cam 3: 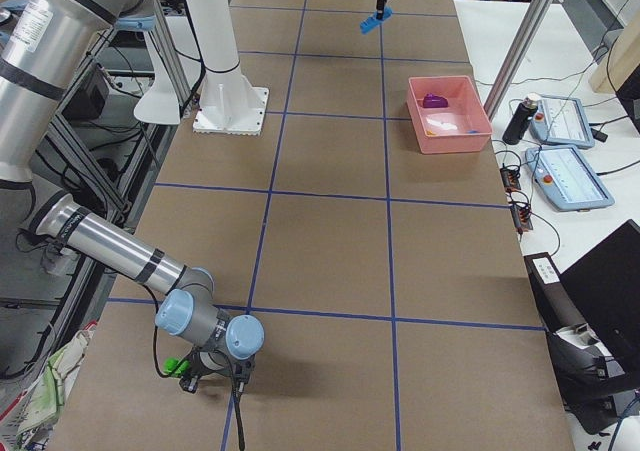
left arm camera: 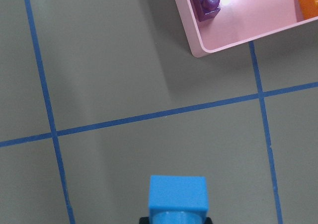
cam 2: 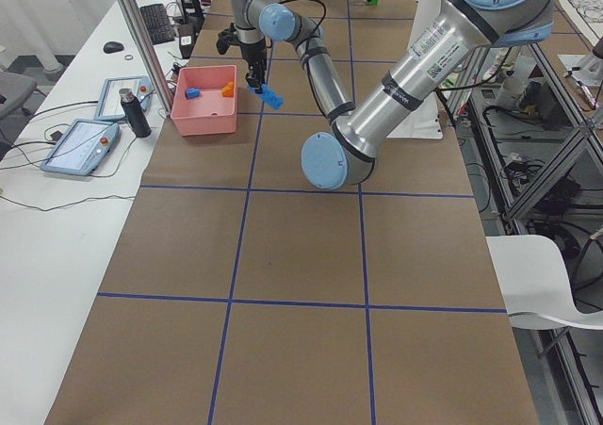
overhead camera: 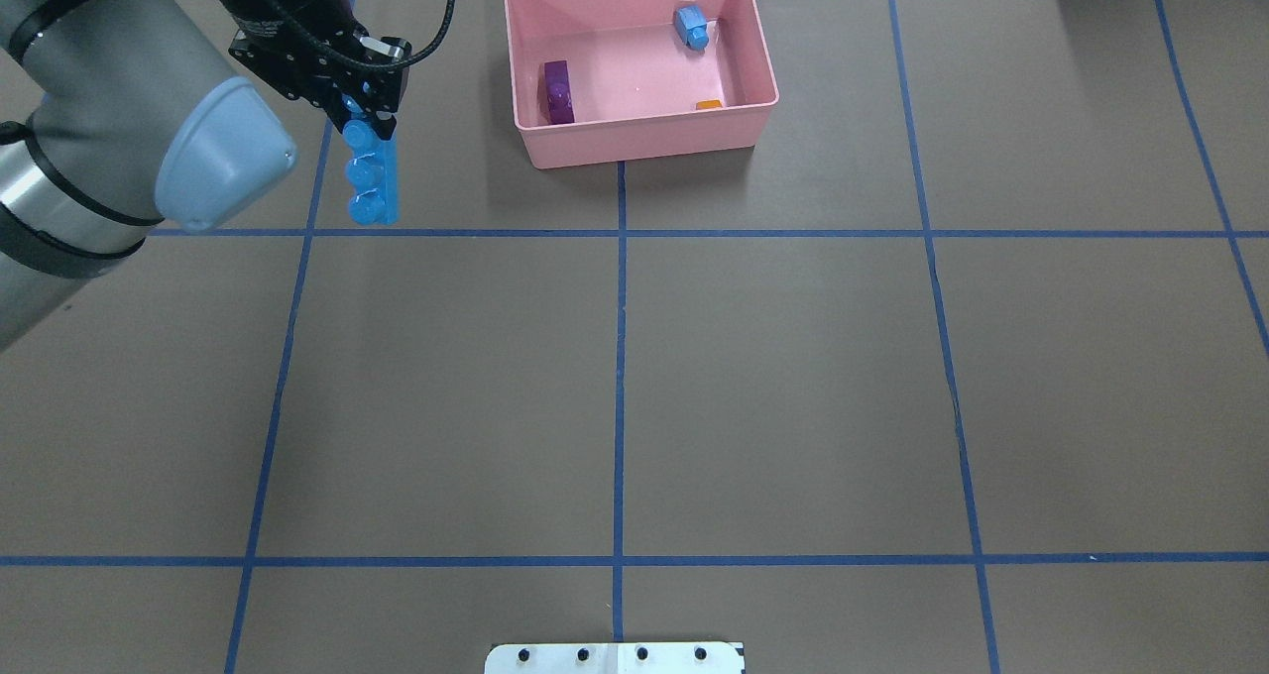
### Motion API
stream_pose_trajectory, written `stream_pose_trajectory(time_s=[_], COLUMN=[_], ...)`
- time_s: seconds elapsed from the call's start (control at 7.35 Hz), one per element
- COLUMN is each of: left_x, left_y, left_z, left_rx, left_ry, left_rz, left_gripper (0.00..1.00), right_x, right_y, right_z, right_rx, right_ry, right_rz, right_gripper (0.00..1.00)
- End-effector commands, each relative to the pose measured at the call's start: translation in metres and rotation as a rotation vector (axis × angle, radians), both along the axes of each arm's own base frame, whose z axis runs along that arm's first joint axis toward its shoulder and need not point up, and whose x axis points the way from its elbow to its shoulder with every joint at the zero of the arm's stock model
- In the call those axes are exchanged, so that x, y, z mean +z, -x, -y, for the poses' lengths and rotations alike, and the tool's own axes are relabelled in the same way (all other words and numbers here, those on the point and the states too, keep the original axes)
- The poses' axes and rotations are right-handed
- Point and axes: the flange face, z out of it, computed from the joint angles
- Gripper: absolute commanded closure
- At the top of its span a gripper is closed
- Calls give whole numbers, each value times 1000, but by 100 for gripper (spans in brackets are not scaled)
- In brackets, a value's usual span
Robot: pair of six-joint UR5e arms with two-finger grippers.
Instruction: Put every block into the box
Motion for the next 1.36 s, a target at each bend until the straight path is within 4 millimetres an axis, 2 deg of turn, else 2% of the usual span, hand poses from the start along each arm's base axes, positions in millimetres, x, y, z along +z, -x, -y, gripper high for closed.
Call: stream_pose_trajectory(time_s=[0.0,0.27,0.41,0.54,0.68,0.82,0.95,1.09,1.22], left_x=[0,1,-10,-22,-32,-39,-25,-21,-22], left_y=[0,-2,-8,-20,-33,-53,-72,-92,-111], left_z=[1,2,11,28,47,76,103,133,159], left_rx=[1,-4,-12,-39,-96,-154,-202,-244,-305], left_ry=[2,13,17,37,61,69,87,102,134], left_rz=[-1,-1,-11,-21,-57,-114,-158,-207,-266], left_gripper=[100,100,100,100,100,100,100,100,100], right_x=[-2,-5,-15,-36,-76,-118,-145,-161,-180], right_y=[-3,-27,-42,-66,-105,-143,-159,-163,-168], right_z=[-1,1,12,35,85,131,153,169,194], right_rx=[-27,6,18,44,18,12,42,50,68], right_ry=[-23,-71,-114,-146,-206,-222,-259,-302,-342], right_rz=[10,-53,-94,-159,-247,-272,-282,-291,-305], right_gripper=[100,100,100,100,100,100,100,100,100])
